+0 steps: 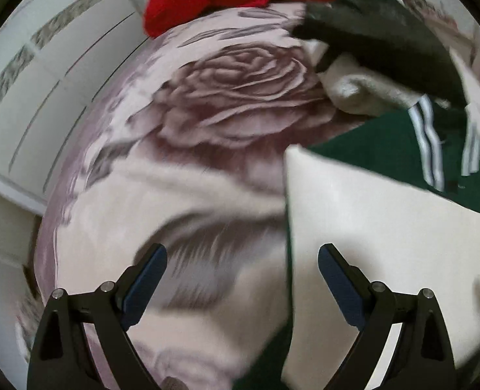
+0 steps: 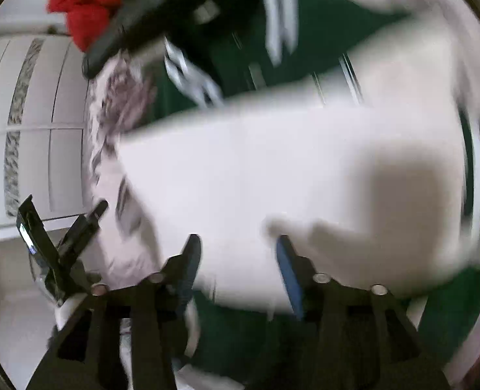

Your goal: Fold large clothes

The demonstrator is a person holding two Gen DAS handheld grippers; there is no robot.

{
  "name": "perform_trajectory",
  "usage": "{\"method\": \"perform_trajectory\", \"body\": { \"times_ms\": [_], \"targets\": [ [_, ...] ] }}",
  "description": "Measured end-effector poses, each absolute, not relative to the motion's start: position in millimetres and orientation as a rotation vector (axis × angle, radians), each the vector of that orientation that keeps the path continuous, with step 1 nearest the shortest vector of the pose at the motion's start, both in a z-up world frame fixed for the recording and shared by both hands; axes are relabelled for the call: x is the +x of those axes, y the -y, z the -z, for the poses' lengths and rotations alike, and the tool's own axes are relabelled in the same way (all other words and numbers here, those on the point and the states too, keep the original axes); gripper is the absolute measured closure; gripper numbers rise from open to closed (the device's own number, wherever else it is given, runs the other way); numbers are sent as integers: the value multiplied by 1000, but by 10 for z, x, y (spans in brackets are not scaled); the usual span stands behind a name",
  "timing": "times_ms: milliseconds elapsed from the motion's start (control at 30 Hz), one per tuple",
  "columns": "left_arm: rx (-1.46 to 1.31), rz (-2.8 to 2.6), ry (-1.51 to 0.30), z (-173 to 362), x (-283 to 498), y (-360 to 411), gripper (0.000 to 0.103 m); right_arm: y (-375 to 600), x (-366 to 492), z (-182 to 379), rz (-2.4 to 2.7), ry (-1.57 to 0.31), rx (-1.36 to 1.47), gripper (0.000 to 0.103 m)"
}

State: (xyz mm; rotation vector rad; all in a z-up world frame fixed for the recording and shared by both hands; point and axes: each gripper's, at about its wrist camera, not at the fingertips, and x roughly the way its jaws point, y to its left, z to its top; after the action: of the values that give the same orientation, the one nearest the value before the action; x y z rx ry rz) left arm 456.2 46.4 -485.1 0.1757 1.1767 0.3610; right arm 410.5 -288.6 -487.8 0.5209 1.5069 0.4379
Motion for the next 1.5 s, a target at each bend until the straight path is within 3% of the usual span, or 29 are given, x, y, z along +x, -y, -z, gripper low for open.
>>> {"method": "perform_trajectory", "body": {
  "times_ms": [167, 300, 367, 400, 600, 700, 733, 833, 900, 1267, 1300, 1400, 1500],
  "targets": [
    [280, -374, -1175, 5172, 5063, -431, 7, 2423, 5305, 5165, -514, -1447, 407, 44],
    [270, -349, -1177, 5215, 5146, -512, 7, 2068, 5828, 5523, -616, -1515, 374, 44],
    [273, -339, -1173, 5208, 5136, -526, 7, 1924, 5871, 5664, -635, -1527, 348, 57],
    [270, -336, -1171, 5194, 5123, -502, 7, 1899, 5887, 5668, -615, -1517, 318, 93],
    [284, -321, -1156, 5199, 5156, -462, 7, 1879, 5998, 5294, -423, -1368, 297, 98],
    [277, -323, -1174, 5223, 5140, -462, 7, 1810, 6070, 5472, -483, -1529, 315, 94],
    [260, -321, -1173, 5195, 5118, -474, 7, 1867, 6035, 5420, -480, -1540, 312, 80],
    [244, -330, -1163, 5141, 5062, -488, 7, 2447, 5888, 5061, -352, -1485, 368, 55],
    [255, -345, -1158, 5155, 5043, -454, 7, 2847, 5801, 4899, -225, -1456, 354, 44],
    [426, -399, -1133, 5354, 5104, -209, 7, 2861, 5593, 5869, 60, -1656, 400, 41],
    [428, -398, -1132, 5355, 5099, -215, 7, 2816, 5588, 5895, 84, -1635, 376, 44],
    [431, -396, -1123, 5347, 5085, -218, 7, 2585, 5579, 5795, 90, -1570, 224, 92],
    [425, -390, -1121, 5322, 5075, -216, 7, 2602, 5580, 5688, 94, -1518, 227, 99]
  ]
}}
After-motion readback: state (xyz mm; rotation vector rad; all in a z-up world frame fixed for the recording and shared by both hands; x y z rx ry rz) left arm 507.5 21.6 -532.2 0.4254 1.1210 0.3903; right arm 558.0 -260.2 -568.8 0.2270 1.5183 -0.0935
